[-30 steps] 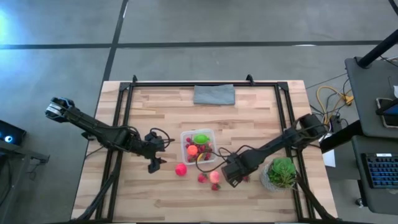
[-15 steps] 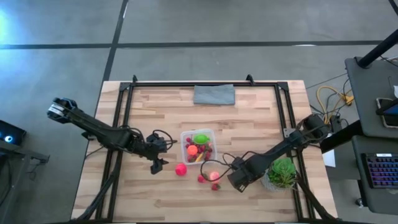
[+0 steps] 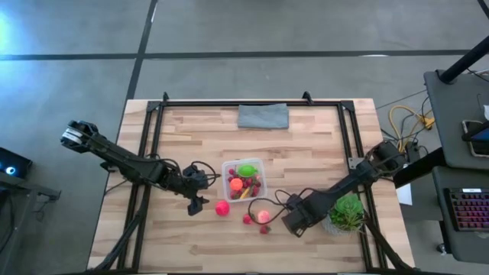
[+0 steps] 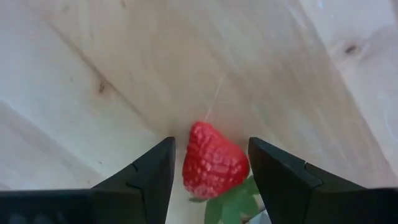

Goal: Pick and placing Produce into tupperware
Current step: Put the red strawberry into the transparent container

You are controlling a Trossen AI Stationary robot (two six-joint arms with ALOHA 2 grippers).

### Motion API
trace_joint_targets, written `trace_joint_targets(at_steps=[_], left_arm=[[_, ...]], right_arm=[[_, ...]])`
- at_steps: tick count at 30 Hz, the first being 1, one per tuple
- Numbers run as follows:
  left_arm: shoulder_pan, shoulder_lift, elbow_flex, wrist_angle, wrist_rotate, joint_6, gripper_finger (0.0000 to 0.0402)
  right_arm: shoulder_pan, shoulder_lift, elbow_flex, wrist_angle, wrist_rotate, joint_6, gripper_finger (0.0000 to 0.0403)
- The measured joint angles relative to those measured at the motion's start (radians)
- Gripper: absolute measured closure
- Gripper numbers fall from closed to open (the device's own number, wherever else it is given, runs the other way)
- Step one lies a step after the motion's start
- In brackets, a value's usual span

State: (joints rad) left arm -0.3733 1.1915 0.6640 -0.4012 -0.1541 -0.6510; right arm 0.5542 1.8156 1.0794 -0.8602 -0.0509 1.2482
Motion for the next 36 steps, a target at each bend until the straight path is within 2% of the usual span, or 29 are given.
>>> trace_joint_targets(at_steps=[22, 36], left_arm=[[0.000, 0.000, 0.000, -0.002, 0.002, 0.000, 0.0146], [0.000, 0.000, -0.001, -0.002, 0.002, 0.000, 0.0146]], right_arm=[[0.017, 0.000, -0.001, 0.000, -0.008, 0.000, 0.0208], [0.017, 0.000, -0.001, -0.003, -0.009, 0.008, 0.0256]])
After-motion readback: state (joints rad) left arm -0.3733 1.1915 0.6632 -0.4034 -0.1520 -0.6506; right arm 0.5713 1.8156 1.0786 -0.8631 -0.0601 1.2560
